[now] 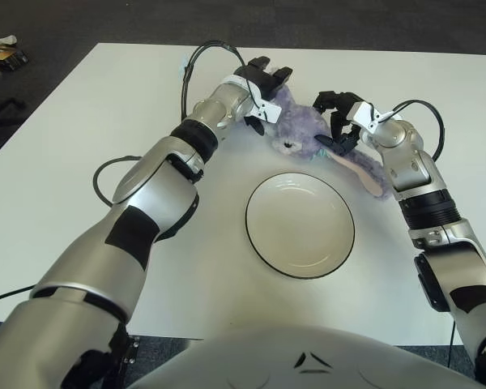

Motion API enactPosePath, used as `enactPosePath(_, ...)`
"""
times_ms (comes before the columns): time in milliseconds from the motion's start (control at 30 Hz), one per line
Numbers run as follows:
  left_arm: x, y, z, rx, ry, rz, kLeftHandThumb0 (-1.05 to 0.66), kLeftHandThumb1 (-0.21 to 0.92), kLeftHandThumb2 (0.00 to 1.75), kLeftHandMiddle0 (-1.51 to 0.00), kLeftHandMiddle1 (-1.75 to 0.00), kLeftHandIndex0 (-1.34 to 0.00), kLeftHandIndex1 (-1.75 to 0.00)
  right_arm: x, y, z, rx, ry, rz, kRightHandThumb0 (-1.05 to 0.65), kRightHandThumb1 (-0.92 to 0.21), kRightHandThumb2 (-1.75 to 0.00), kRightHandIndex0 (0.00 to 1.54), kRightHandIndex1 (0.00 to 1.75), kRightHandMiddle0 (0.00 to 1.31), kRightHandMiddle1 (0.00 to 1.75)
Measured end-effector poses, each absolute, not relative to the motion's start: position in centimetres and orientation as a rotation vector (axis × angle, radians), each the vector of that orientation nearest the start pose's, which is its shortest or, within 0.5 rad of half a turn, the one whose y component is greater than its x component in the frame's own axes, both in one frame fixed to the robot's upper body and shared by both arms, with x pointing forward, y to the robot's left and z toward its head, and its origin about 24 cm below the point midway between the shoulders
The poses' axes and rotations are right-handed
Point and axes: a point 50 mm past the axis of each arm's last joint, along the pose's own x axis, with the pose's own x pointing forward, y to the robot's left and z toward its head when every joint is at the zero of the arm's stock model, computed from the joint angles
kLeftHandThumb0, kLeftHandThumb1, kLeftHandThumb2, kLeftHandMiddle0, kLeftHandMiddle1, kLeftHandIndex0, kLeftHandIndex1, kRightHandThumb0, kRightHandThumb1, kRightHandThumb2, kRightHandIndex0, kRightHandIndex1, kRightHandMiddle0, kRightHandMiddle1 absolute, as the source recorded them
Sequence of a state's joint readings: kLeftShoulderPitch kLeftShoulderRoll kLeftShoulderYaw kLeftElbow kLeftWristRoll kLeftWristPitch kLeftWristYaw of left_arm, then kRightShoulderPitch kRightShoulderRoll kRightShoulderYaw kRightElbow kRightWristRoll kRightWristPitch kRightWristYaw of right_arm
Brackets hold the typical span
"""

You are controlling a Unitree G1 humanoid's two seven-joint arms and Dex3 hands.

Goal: Put the doll into the plate.

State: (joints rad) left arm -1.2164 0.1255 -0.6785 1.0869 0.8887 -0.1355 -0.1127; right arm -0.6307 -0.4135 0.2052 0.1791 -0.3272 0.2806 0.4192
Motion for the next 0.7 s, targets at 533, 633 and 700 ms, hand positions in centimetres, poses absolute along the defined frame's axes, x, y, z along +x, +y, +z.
enactPosePath(533,39.78,1.56,15.78,1.712,-0.265,-0.757,-1.02,0.74,0.21,0.0,0.0,-0.04,-0.04,34.65,-15.13,15.43,-0.819,0.02,0.38,0.55,-0.13,-1.54,0.76,1.75,0.94,1.75)
enactPosePath(633,39.68,1.44,15.81,1.707,-0.266,-0.794,-1.01,0.74,0.2,0.0,0.0,-0.03,-0.04,34.61,-15.21,15.44,-0.811,0.024,0.376,0.54,-0.13,-1.53,0.76,1.75,0.94,1.75)
enactPosePath(700,39.62,1.39,15.79,1.7,-0.27,-0.809,-0.98,0.73,0.2,0.0,0.0,-0.01,-0.05,34.57,-15.25,15.5,-0.805,0.022,0.374,0.54,-0.14,-1.53,0.76,1.75,0.94,1.75)
